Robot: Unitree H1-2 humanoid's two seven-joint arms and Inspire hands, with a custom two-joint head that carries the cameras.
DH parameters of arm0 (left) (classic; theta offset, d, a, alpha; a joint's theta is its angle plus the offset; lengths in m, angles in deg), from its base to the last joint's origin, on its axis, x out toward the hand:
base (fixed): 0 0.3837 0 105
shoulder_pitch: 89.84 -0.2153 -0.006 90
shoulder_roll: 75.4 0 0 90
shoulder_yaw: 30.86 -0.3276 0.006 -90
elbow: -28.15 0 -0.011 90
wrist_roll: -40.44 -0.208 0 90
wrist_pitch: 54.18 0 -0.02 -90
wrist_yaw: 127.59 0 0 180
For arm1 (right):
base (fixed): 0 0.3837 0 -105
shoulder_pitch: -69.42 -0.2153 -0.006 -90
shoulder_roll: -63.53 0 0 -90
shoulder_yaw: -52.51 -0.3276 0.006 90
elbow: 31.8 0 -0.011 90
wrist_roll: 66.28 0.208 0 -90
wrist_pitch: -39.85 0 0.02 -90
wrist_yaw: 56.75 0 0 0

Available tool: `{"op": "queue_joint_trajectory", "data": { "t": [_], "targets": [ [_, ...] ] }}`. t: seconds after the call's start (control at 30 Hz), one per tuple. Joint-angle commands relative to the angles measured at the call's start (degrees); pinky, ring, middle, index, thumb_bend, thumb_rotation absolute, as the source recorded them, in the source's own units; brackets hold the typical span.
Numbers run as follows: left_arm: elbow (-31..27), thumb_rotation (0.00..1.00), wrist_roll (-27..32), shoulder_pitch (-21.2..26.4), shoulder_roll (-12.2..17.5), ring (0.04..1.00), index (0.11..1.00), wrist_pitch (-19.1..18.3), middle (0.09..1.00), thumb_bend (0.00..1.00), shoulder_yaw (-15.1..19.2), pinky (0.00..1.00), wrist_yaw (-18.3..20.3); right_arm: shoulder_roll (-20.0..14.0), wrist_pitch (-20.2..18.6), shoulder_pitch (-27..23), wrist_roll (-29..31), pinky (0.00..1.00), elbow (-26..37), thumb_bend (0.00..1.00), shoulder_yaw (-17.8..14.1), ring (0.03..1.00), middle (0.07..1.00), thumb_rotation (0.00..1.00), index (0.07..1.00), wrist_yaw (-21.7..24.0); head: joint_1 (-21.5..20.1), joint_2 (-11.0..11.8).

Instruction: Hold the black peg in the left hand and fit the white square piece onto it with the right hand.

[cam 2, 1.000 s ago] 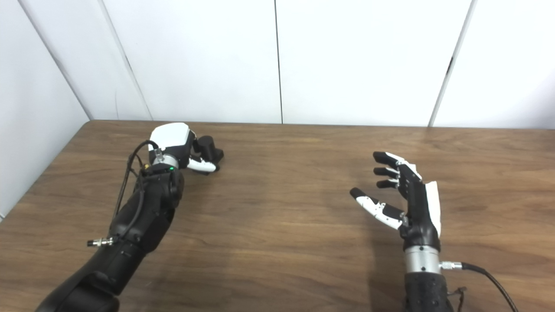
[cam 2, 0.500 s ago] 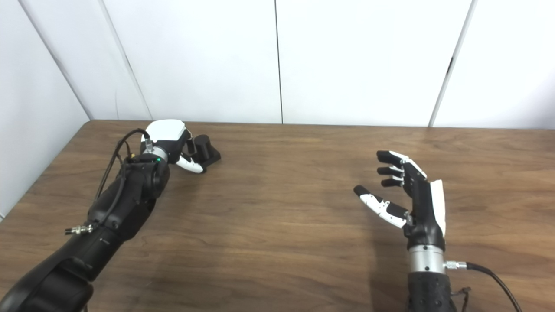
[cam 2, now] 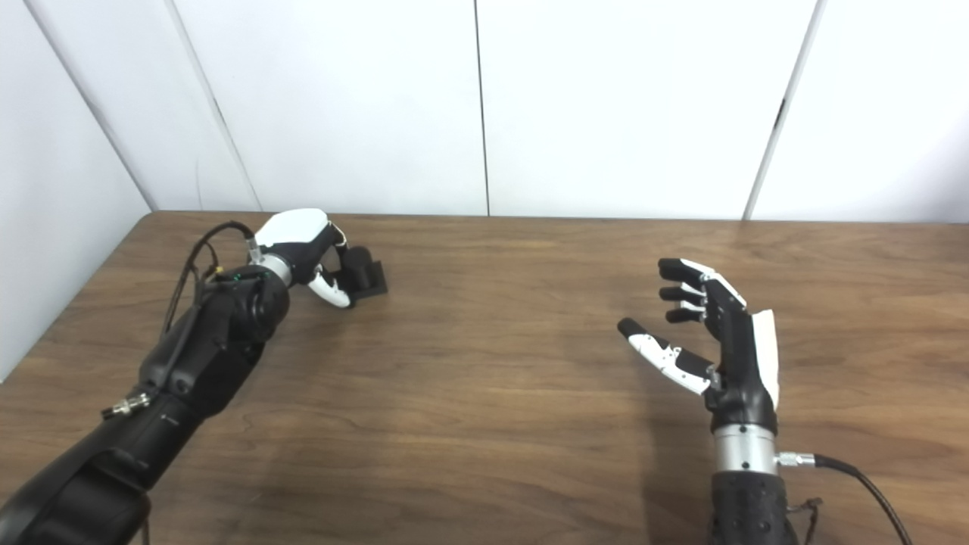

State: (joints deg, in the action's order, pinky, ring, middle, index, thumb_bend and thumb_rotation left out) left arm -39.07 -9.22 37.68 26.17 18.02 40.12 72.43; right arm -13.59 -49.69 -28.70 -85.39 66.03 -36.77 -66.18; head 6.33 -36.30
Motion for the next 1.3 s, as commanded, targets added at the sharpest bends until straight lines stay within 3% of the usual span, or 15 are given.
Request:
{"op": "queue_joint_trajectory", "data": {
  "t": [0.0, 0.53, 0.93, 1.27],
  "targets": [
    [-1.4, 0.07, 0.6, 1.0, 1.8, 0.917, 0.489, 1.1, 0.859, 0.52, -0.2, 1.0, -0.5, 0.3, 0.7, -2.2, -0.3, 0.56, 2.4, 0.69, -0.3, 0.675, 0.735, 0.19, 0.704, -0.7, 0.0, -0.1],
    [-4.7, 0.07, 5.2, -2.4, 1.8, 0.938, 0.486, 10.2, 0.865, 0.52, -1.1, 1.0, -3.4, 0.3, 1.1, -2.3, -0.2, 0.55, 2.6, 0.69, -0.8, 0.664, 0.735, 0.17, 0.703, -0.5, -1.4, -0.3],
    [-13.7, 0.07, 7.4, -4.9, 0.7, 0.942, 0.488, 14.2, 0.86, 0.52, -2.4, 1.0, -0.8, 0.8, 0.6, -2.5, -1.3, 0.56, 2.5, 0.69, -0.5, 0.671, 0.734, 0.21, 0.702, -0.8, -3.1, -0.6],
    [-21.7, 0.08, 10.3, -7.2, -1.2, 0.952, 0.489, 14.1, 0.866, 0.52, -1.5, 1.0, 3.2, 1.2, 0.5, -2.4, -1.9, 0.57, 2.5, 0.69, -0.5, 0.666, 0.732, 0.22, 0.705, -1.0, -4.1, -1.0]
  ]
}}
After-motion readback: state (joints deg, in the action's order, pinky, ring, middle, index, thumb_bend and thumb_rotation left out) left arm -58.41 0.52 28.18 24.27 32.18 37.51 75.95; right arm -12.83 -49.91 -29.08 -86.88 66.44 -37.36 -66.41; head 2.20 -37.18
